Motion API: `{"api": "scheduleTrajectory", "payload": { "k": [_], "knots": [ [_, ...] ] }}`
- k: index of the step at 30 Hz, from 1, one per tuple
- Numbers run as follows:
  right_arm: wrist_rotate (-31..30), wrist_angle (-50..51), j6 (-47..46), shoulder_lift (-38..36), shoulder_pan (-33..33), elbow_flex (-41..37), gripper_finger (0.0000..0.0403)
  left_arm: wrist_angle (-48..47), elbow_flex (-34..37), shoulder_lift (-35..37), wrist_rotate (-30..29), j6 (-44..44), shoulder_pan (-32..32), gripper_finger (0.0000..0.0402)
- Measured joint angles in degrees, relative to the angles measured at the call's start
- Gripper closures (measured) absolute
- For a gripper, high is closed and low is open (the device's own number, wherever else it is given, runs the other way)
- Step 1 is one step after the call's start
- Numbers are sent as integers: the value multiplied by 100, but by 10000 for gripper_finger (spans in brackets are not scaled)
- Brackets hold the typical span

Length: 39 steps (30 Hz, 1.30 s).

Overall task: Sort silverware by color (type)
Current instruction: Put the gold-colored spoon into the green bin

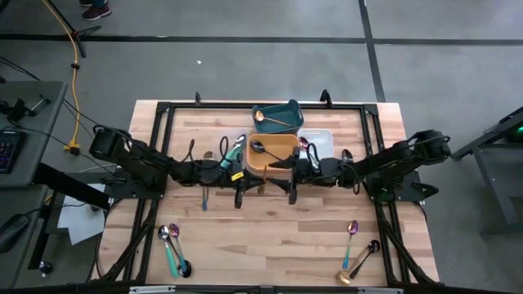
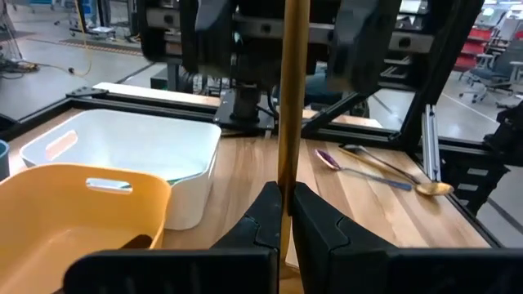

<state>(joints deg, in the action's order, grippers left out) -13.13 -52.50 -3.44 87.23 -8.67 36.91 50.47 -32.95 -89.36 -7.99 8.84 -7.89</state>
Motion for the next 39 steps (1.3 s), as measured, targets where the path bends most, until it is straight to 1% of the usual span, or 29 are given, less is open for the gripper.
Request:
{"api": "scheduleTrajectory", "payload": {
  "k": [1,6,11,14,18,21,24,30,32,34,36,39],
  "knots": [
    [28,-2,-95,10,12,-2,181,7,-3,0,0,0,1,396],
    [535,1,-461,60,82,-2,185,-4,-15,0,-4,0,2,396],
    [561,14,-830,64,160,-4,197,-2,-15,0,-24,1,2,396],
    [433,52,-910,64,169,-4,204,9,-15,0,-25,0,2,396],
    [429,86,-1023,190,167,14,211,40,-66,-2,-13,0,2,396],
    [461,87,-1024,420,165,212,212,-54,-138,-2,28,-2,2,396],
    [622,128,-972,625,165,407,213,-152,-144,-4,-8,-8,2,396],
    [673,265,-929,681,165,568,216,-272,-143,-4,-46,-46,2,396],
    [673,250,-987,681,165,568,227,-276,-144,-4,-117,-46,2,396],
    [672,318,-1065,681,165,568,246,-290,-142,-4,-157,-48,2,396],
    [673,350,-1110,681,173,568,274,-293,-144,-4,-160,-48,2,396],
    [666,347,-1128,681,173,568,332,-286,-144,-4,-165,-49,2,396]
  ]
}}
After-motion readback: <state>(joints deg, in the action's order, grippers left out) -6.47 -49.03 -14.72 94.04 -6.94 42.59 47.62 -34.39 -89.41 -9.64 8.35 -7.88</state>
